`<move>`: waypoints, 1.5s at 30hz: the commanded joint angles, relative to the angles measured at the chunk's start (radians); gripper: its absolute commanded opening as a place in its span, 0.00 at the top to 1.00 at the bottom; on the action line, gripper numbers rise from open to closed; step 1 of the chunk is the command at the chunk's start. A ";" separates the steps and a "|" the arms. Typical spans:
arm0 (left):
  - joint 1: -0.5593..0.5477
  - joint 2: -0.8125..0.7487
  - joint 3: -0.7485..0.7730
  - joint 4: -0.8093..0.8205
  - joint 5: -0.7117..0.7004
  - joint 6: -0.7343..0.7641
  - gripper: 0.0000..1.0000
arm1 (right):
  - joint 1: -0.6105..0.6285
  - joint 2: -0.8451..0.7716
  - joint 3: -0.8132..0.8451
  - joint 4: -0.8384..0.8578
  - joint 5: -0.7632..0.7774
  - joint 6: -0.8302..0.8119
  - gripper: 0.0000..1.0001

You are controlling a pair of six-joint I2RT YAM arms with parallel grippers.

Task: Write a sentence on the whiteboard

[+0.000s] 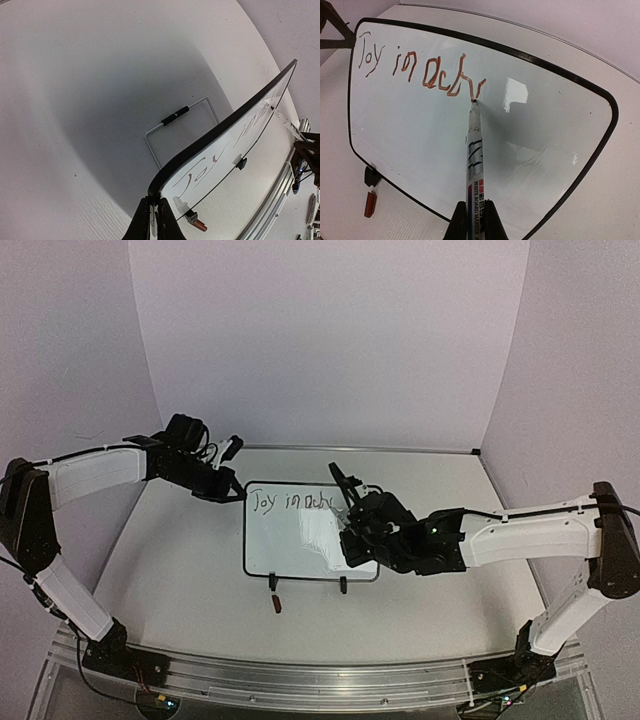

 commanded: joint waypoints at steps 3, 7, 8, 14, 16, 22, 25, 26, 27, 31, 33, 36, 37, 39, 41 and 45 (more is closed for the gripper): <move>0.000 -0.034 0.005 0.038 0.004 -0.001 0.99 | 0.021 -0.030 0.021 -0.024 0.038 0.008 1.00; 0.001 -0.042 0.000 0.038 0.001 0.004 1.00 | 0.025 -0.059 0.022 -0.024 0.055 0.012 1.00; 0.000 -0.044 0.000 0.038 0.002 0.005 1.00 | 0.024 -0.067 0.024 -0.024 0.064 0.012 1.00; 0.000 -0.057 -0.002 0.032 0.002 0.005 0.98 | 0.023 -0.081 0.047 -0.023 0.121 0.001 1.00; 0.001 -0.059 0.002 0.032 0.007 0.001 0.94 | 0.024 -0.070 0.056 -0.023 0.128 -0.004 1.00; 0.002 -0.052 0.005 0.033 0.019 -0.013 0.81 | 0.023 -0.026 0.087 -0.022 0.138 -0.026 1.00; 0.002 -0.054 0.010 0.025 0.012 -0.017 0.73 | 0.022 -0.006 0.099 -0.022 0.134 -0.034 1.00; 0.002 -0.059 0.009 0.025 0.009 -0.018 0.70 | 0.021 0.001 0.102 -0.021 0.130 -0.035 1.00; 0.002 -0.065 0.006 0.026 0.006 -0.019 0.66 | 0.020 0.008 0.104 -0.021 0.126 -0.035 1.00; 0.002 -0.079 -0.007 0.037 0.007 -0.025 0.59 | 0.014 0.021 0.104 -0.010 0.103 -0.031 1.00; 0.002 -0.074 -0.006 0.040 0.021 -0.029 0.56 | 0.012 0.022 0.098 -0.003 0.099 -0.031 1.00; 0.002 -0.057 0.001 0.044 0.039 -0.036 0.55 | 0.004 0.023 0.090 0.002 0.095 -0.029 1.00; 0.003 -0.052 0.002 0.045 0.045 -0.037 0.55 | 0.002 0.023 0.088 0.005 0.091 -0.029 1.00; 0.002 -0.046 0.001 0.048 0.051 -0.039 0.55 | -0.003 0.025 0.084 0.008 0.084 -0.029 1.00; 0.001 -0.040 0.000 0.050 0.055 -0.039 0.56 | -0.010 0.029 0.081 0.011 0.079 -0.029 1.00; 0.002 -0.025 0.000 0.053 0.069 -0.040 0.60 | -0.021 0.034 0.077 0.017 0.067 -0.029 1.00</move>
